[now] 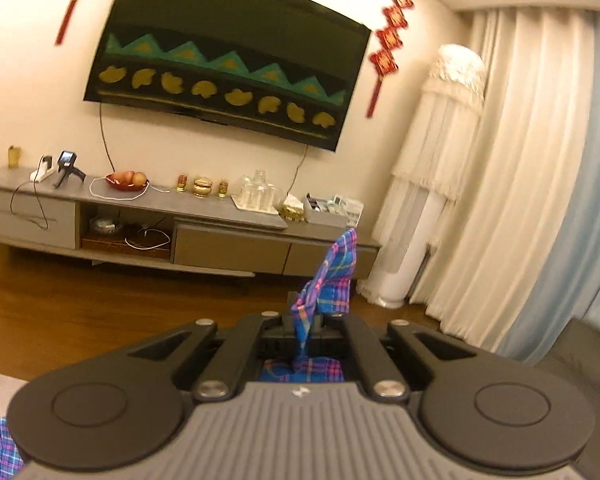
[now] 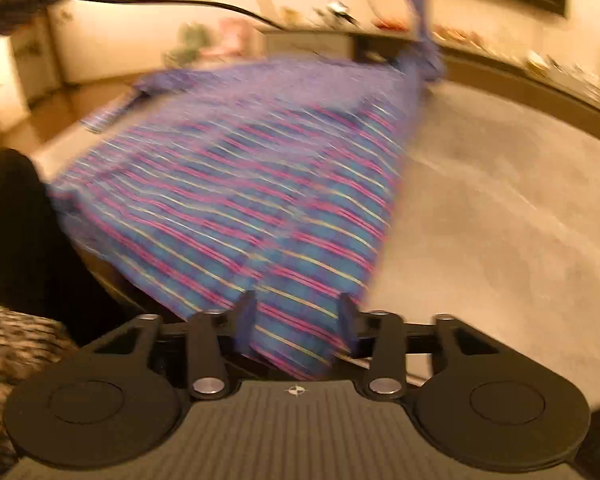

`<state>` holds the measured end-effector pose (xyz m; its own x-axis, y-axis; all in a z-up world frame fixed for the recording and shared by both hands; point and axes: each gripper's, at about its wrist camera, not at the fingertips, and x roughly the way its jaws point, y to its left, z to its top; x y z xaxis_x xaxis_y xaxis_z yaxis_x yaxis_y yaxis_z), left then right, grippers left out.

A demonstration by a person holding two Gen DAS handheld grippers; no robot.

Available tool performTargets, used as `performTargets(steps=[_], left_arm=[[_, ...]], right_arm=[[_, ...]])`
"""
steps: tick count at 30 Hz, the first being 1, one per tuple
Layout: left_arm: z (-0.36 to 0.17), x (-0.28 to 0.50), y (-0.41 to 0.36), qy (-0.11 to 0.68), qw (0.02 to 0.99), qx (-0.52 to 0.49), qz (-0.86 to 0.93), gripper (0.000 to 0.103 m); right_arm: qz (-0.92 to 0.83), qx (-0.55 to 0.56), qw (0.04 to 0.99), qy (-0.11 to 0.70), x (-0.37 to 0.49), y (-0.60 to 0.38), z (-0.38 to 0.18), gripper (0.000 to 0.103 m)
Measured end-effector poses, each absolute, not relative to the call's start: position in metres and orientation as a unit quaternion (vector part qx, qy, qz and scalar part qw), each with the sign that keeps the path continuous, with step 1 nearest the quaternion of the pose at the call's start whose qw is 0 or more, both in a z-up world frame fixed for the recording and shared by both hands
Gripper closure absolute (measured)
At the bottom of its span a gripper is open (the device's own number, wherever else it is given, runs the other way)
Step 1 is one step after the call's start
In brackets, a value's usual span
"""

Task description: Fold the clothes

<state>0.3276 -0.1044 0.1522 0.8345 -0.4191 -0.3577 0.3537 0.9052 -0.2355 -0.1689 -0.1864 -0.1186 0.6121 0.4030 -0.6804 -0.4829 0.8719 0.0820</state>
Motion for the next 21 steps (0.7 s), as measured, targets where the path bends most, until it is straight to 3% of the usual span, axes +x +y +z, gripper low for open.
performTargets(steps=[1, 3, 7, 8, 10, 13, 18, 21], left_arm=[[0.149, 0.329, -0.110, 0.209, 0.955, -0.075, -0.198, 0.102], [0.142, 0.330, -0.118, 0.216, 0.955, -0.068, -0.189, 0.102], [0.131, 0.327, -0.116, 0.227, 0.957, -0.055, -0.172, 0.102], [0.130, 0.327, -0.114, 0.228, 0.957, -0.054, -0.169, 0.102], [0.129, 0.326, -0.109, 0.229, 0.958, -0.055, -0.164, 0.102], [0.132, 0.324, -0.099, 0.223, 0.961, -0.052, -0.157, 0.102], [0.140, 0.323, -0.080, 0.215, 0.966, -0.043, -0.140, 0.102], [0.135, 0.322, -0.072, 0.225, 0.966, -0.014, -0.125, 0.102]], right_arm=[[0.266, -0.060, 0.891, 0.362, -0.170, -0.182, -0.119, 0.038], [0.282, -0.073, 0.882, 0.369, -0.168, -0.174, -0.129, 0.038], [0.264, -0.080, 0.881, 0.383, -0.161, -0.173, -0.143, 0.045], [0.261, -0.076, 0.883, 0.384, -0.161, -0.174, -0.141, 0.051], [0.256, -0.068, 0.884, 0.386, -0.160, -0.175, -0.141, 0.082], [0.251, -0.066, 0.887, 0.382, -0.160, -0.177, -0.139, 0.100], [0.256, -0.067, 0.893, 0.365, -0.165, -0.177, -0.129, 0.102], [0.264, -0.066, 0.894, 0.355, -0.166, -0.178, -0.125, 0.098]])
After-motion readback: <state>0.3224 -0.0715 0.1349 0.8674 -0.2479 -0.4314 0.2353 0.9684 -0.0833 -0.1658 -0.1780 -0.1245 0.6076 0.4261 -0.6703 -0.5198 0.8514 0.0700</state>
